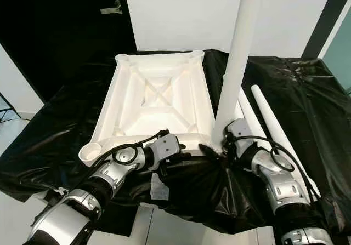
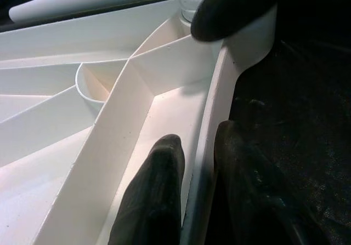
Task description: Building children table
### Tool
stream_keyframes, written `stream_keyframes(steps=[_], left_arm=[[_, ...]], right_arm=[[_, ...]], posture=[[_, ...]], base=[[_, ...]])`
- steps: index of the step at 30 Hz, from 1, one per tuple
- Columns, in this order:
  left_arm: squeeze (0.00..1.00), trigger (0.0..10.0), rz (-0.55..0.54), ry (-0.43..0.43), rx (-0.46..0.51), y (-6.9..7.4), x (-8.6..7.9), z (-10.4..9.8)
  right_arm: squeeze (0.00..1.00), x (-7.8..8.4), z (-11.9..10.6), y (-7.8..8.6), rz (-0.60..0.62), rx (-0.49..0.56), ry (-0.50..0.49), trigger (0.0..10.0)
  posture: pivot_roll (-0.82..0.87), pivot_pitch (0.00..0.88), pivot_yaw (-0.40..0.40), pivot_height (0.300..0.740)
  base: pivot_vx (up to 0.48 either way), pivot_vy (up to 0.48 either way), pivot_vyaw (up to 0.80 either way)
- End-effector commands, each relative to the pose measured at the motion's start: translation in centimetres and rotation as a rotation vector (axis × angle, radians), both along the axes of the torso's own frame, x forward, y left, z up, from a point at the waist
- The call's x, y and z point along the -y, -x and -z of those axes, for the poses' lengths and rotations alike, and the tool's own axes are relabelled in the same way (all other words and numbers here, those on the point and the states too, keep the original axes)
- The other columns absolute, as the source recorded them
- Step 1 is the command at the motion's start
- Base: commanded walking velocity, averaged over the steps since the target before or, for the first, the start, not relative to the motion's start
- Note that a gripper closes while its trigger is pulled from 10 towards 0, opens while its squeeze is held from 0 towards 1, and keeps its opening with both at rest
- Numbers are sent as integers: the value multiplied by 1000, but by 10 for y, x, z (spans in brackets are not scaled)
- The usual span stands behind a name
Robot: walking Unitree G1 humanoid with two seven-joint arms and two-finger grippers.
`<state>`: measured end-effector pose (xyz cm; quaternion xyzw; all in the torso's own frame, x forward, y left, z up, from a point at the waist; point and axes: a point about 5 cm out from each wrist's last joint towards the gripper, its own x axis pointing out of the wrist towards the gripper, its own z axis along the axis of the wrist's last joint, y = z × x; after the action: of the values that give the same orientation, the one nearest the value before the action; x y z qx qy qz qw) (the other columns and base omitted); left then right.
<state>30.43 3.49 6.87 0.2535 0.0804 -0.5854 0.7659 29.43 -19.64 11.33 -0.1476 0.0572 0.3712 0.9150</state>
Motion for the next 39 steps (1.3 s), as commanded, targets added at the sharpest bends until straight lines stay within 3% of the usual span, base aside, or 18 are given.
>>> stream_keyframes(steps=[1, 11, 13, 15, 16, 17, 18, 20, 22, 29, 34, 35, 36, 37, 38, 39], left_arm=[[0, 10000, 9, -194, -259, 35, -26, 59], [0, 10000, 13, -192, -255, 34, -25, 58], [0, 10000, 14, -193, -253, 34, -24, 57], [0, 10000, 14, -193, -253, 34, -24, 57], [0, 10000, 14, -192, -252, 34, -23, 57], [0, 10000, 7, -185, -253, 33, -22, 57], [0, 10000, 7, -185, -253, 33, -22, 57], [0, 10000, 5, -183, -255, 34, -21, 57], [0, 10000, 6, -182, -258, 36, -22, 59], [0, 10000, 7, -190, -265, 38, -25, 61], [0, 10000, 16, -189, -262, 37, -22, 59], [0, 10000, 18, -188, -260, 36, -21, 59], [0, 10000, 18, -188, -259, 36, -20, 59], [0, 10000, 19, -188, -258, 36, -20, 58], [0, 10000, 19, -188, -258, 36, -19, 58], [0, 10000, 19, -188, -258, 36, -19, 58]], right_arm=[[0, -7, 8, 4, -74, -58, 0, 0], [0, -5, 9, 4, -112, -75, 5, 0], [0, -10, 12, 7, -65, -81, -56, 0], [0, -10, 12, 7, -65, -81, -56, 0], [0, -15, 14, 10, -33, -88, -132, 0], [0, -32, 26, 17, 199, -7, -249, 0], [0, -32, 26, 17, 199, -7, -249, 0], [0, -40, 35, 27, 402, 40, -305, 0], [0, -42, 39, 33, 509, 53, -321, 0], [0, -25, 35, 29, 795, 120, -325, 0], [0, -26, 31, 28, 838, 144, -310, 0], [0, -28, 30, 26, 832, 151, -302, 4824], [765, -28, 30, 25, 827, 154, -290, 10000], [765, -28, 29, 24, 817, 154, -289, 10000], [1000, -30, 28, 23, 805, 157, -298, 10000], [1000, -31, 26, 23, 785, 165, -305, 10000]], posture=[[5, 0, 7, 740], [-5, 0, 12, 740], [-6, 0, 8, 740], [-6, 0, 8, 740], [0, 0, 1, 740], [0, 0, -2, 740], [0, 0, -2, 740], [6, 0, -6, 740], [7, 0, -5, 740], [3, 0, 1, 740], [-6, 0, 2, 740], [-6, 0, 1, 740], [-7, 0, -2, 740], [-7, 0, -2, 740], [-6, 0, -3, 740], [-6, 0, -3, 740]], base=[[0, 0, 0], [0, 0, 0], [0, 0, 0], [0, 0, 0], [0, 0, 0], [0, 0, 0], [0, 0, 0], [0, 0, 0], [0, 0, 0], [0, 0, 0], [0, 0, 0], [0, 0, 0], [0, 0, 0], [0, 0, 0], [0, 0, 0], [0, 0, 0]])
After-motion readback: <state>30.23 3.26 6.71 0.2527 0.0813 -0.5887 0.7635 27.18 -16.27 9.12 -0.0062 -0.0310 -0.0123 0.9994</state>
